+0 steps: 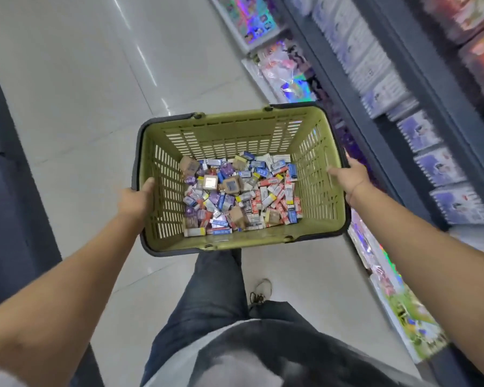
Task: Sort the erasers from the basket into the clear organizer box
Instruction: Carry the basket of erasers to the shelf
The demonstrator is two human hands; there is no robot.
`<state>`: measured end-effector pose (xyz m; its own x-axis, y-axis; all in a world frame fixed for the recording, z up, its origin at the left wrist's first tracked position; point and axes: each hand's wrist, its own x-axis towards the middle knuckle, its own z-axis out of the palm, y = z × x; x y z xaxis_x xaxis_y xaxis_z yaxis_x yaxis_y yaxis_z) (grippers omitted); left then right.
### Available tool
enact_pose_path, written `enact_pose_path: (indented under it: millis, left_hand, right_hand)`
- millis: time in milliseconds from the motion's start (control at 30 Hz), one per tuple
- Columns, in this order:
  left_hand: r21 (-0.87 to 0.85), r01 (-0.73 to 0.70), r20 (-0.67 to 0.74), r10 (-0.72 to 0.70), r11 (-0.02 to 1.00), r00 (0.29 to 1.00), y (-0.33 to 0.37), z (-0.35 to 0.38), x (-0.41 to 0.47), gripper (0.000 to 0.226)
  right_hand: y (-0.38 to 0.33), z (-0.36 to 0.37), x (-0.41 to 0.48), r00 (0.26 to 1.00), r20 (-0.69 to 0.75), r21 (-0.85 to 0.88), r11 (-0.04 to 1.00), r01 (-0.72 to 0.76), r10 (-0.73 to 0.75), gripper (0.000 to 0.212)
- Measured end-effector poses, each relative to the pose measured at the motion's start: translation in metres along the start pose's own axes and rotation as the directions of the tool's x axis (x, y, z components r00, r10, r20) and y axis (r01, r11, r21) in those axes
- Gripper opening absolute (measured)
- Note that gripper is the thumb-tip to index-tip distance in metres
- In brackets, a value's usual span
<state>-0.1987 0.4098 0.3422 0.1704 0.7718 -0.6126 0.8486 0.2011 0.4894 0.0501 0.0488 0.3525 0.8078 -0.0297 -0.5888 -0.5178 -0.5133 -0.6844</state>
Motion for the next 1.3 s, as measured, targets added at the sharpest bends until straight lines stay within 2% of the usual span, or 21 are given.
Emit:
enact_pose_path:
  millis: [133,333,467,567,633,733,933,1067,1200,1300]
  left_hand:
    - [-0.094,0.053,-0.027,-0.056,0.994,0.998,0.028,-0.026,0.041,0.063]
    - [-0.225,0.116,-0.074,-0.136,0.967,0.988,0.115,-0.088,0.127,0.059]
    - [-0.198,0.097,-0.078,-0.114,0.975,0.990,0.161,-0.112,0.174,0.066]
    - [-0.189,0.122,-0.116,-0.146,0.974,0.982,0.206,-0.131,0.225,0.070]
    - [-0.201,0.129,-0.140,-0.159,0.971,0.977,0.241,-0.137,0.263,0.067]
    - [-0.226,0.135,-0.147,-0.171,0.965,0.974,0.295,-0.140,0.314,0.056]
    - [-0.251,0.187,-0.173,-0.234,0.950,0.957,0.408,-0.158,0.418,0.068]
    - [-0.266,0.185,-0.172,-0.235,0.946,0.957,0.482,-0.177,0.485,0.057]
    - [-0.305,0.194,-0.166,-0.253,0.932,0.953,0.542,-0.199,0.560,0.055]
    - [-0.335,0.185,-0.176,-0.254,0.924,0.951,0.587,-0.220,0.629,0.064]
  right_hand:
    - [-0.073,0.052,0.036,0.999,0.043,-0.056,0.998,0.036,-0.033,0.028]
    - [-0.210,0.152,0.088,0.994,0.095,-0.085,0.994,0.067,-0.059,0.024]
    - [-0.267,0.195,0.116,0.991,0.105,-0.068,0.994,0.086,-0.079,0.030]
    - [-0.330,0.242,0.146,0.985,0.155,-0.044,0.995,0.090,-0.082,0.024]
    - [-0.372,0.271,0.175,0.981,0.173,-0.032,0.994,0.100,-0.093,0.020]
    - [-0.426,0.311,0.224,0.980,0.181,-0.031,0.996,0.088,-0.081,0.033]
    - [-0.561,0.394,0.319,0.966,0.243,-0.094,0.990,0.107,-0.082,0.025]
    - [-0.656,0.450,0.371,0.963,0.254,-0.123,0.985,0.121,-0.087,0.022]
    - [-0.736,0.515,0.417,0.956,0.274,-0.121,0.983,0.141,-0.103,0.044]
    - [-0.794,0.569,0.449,0.958,0.270,-0.108,0.986,0.131,-0.097,0.054]
